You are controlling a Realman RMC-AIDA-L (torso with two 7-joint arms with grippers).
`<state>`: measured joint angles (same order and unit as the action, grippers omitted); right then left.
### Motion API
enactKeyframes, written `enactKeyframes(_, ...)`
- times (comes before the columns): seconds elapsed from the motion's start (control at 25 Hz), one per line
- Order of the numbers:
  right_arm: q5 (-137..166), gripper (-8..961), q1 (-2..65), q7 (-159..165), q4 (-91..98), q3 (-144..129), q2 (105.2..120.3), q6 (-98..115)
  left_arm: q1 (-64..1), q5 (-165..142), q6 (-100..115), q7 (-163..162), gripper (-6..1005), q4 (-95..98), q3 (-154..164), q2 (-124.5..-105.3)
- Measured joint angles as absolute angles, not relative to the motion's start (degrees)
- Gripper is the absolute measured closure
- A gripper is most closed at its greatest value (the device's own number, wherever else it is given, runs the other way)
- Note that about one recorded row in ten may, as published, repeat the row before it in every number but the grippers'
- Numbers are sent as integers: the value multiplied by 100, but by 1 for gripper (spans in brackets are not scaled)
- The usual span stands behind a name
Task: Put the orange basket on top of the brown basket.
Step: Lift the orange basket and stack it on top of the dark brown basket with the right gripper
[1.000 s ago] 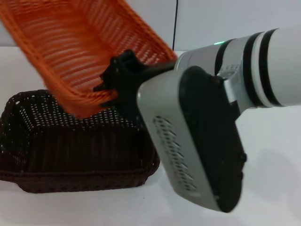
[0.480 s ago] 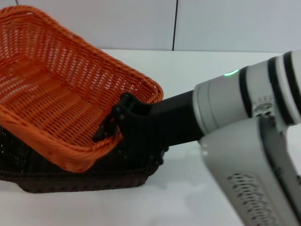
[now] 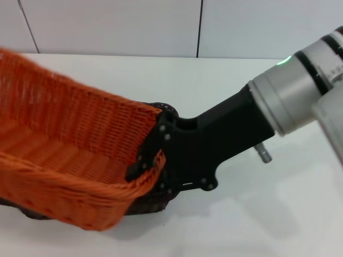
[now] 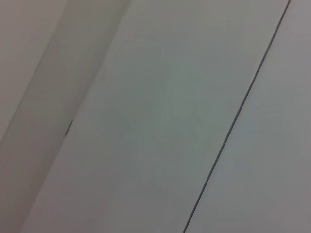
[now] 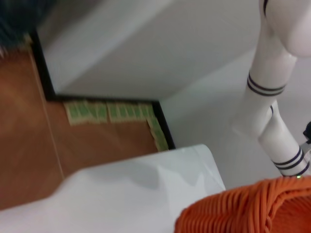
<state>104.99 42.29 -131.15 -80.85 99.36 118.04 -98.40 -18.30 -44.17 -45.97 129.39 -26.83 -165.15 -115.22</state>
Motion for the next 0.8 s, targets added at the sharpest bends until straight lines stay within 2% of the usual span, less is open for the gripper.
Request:
enactKeyframes(0.24,10779,781,4336,-13197,-7873,10167,11789,-9901,-1770,-4344,-4672,12944,486,-2675,-16515,-11598)
enactKeyframes(0.4,11173,781,4342,-13127,-8046,10196,11831,-9642,-1753,-4161,-4701,12946,486,-2627,-16515,-11606)
enactKeyframes(0.64,11400,750,4487,-12750,-8196,10131,11854,-9470,-1678,-3928,-4901,12984,486,-2601,-16515,-11639)
enactKeyframes(0.8,11467,729,4340,-12675,-8473,9838,11870,-9174,-1631,-3909,-4948,12998,486,-2600,-16515,-11628)
